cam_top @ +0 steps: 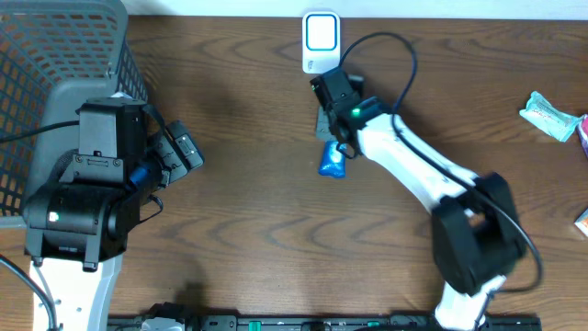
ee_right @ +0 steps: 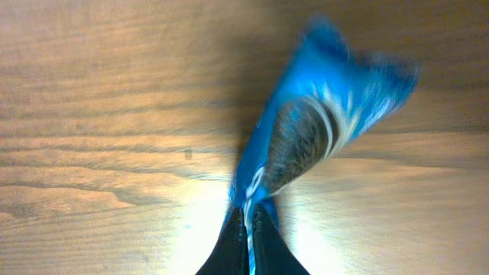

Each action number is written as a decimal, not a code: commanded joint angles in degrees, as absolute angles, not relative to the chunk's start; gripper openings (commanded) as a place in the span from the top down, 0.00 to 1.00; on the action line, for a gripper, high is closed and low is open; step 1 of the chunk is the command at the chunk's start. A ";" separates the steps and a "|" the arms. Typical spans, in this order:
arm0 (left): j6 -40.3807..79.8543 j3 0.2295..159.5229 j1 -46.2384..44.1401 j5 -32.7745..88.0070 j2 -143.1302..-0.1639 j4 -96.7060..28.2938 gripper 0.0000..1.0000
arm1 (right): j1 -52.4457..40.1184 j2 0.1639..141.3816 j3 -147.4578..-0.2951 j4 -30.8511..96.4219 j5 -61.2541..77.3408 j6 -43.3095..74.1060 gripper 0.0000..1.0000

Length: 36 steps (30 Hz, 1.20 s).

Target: Scan the item barcode

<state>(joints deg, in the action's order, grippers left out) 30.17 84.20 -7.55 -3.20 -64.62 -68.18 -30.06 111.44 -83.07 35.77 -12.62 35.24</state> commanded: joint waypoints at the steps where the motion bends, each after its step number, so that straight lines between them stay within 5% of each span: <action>1: 30.04 84.62 -7.29 -3.88 -64.73 -68.36 0.02 | -29.65 105.47 -83.20 39.51 -23.33 31.75 0.99; 8: 30.04 84.62 -7.29 -3.90 -64.73 -68.36 0.02 | -29.63 105.16 -83.15 44.21 -25.54 30.79 0.98; 10: 30.04 84.62 -7.29 -3.90 -64.73 -68.36 0.02 | -29.26 105.41 -83.11 46.54 -24.27 30.79 0.75; 12: 30.04 84.62 -7.29 -3.90 -64.73 -68.36 0.02 | -28.71 105.67 -83.09 48.56 -21.85 30.79 0.40; 19: 30.04 84.62 -7.29 -3.88 -64.73 -68.36 0.02 | -26.59 106.10 -80.18 46.68 -12.58 31.38 0.07; 29: 30.04 84.62 -7.29 -3.88 -64.73 -68.36 0.02 | -14.70 107.00 -67.24 29.26 11.29 33.52 0.27; 36: 30.04 84.62 -7.29 -3.90 -64.73 -68.36 0.02 | -9.26 107.07 -57.63 13.15 26.59 33.61 0.28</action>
<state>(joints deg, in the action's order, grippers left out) 30.17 84.20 -7.55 -3.18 -64.62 -68.20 -10.76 106.28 -60.97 16.01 15.09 33.50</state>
